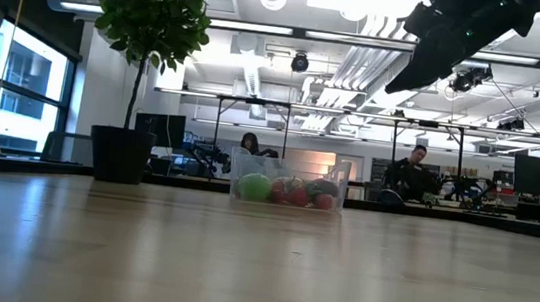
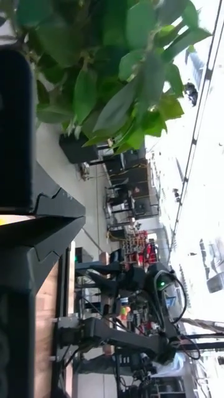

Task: Pick and placing Produce into tupperware
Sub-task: Return to Home Position

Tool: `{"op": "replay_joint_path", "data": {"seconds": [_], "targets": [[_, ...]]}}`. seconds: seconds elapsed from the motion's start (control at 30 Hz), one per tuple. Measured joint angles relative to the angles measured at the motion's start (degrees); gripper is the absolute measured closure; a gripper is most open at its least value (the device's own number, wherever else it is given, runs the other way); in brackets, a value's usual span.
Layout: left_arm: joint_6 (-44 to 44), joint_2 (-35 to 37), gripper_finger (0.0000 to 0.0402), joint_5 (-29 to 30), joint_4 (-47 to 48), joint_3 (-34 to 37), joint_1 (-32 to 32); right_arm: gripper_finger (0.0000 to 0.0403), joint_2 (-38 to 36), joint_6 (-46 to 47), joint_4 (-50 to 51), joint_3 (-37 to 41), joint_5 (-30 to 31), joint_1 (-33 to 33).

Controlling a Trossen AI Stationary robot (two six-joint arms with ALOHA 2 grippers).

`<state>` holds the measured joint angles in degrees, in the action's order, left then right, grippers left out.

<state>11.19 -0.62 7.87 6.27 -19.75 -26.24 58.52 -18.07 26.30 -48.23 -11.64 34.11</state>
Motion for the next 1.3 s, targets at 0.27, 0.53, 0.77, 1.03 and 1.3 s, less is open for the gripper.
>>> {"op": "replay_joint_path", "data": {"seconds": [0.27,0.53,0.77,1.03,1.3], "targets": [[-4.21,0.17,0.0401,-1.41,-7.55,7.58,0.02,0.0327,0.00,0.01,0.00,0.00,0.00,0.00],[-6.62,0.17,0.0401,-2.20,-17.83,16.19,0.02,0.0327,0.00,-0.01,0.00,0.00,-0.02,-0.02],[-6.79,0.17,0.0401,-2.24,-14.66,18.99,0.02,0.0327,0.00,-0.01,0.00,0.00,-0.02,0.00],[-6.54,-0.37,0.0401,-3.55,-7.65,19.15,0.02,0.0327,0.00,-0.01,0.00,0.00,0.00,0.00],[-6.54,-0.37,0.0401,-3.55,-7.44,19.13,0.02,0.0327,0.01,0.00,0.00,0.00,-0.02,-0.02]]}}
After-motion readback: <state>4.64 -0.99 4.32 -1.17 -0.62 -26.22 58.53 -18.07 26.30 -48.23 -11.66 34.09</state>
